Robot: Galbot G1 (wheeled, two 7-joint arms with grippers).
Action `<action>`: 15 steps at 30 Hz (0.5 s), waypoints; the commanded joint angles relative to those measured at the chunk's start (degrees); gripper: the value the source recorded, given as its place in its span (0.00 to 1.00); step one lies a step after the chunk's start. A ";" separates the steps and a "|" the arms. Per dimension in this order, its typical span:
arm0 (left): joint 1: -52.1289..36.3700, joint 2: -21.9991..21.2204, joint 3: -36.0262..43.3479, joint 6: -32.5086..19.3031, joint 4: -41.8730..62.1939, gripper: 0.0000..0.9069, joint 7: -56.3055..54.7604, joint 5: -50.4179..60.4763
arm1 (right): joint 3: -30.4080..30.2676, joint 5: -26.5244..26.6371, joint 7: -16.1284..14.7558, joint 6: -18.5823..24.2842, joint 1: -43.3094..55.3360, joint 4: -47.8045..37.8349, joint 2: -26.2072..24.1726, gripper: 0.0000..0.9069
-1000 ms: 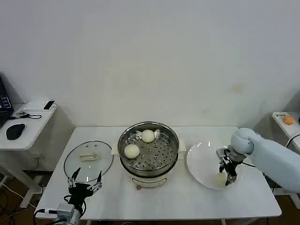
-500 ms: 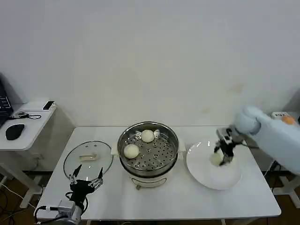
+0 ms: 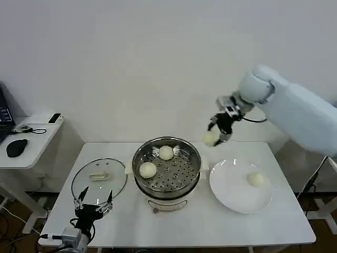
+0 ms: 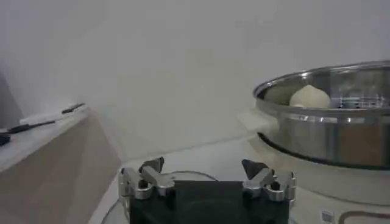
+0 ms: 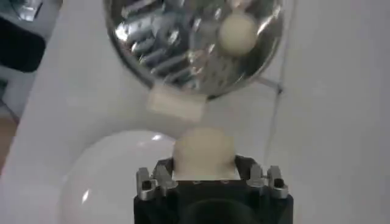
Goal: Take steamed baozi put them in steamer then cover it.
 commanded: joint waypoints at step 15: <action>2.26 -3.23 -0.93 -0.70 -2.58 1.00 -0.79 1.35 | -4.64 -12.35 -0.59 31.69 -6.28 6.50 11.07 0.78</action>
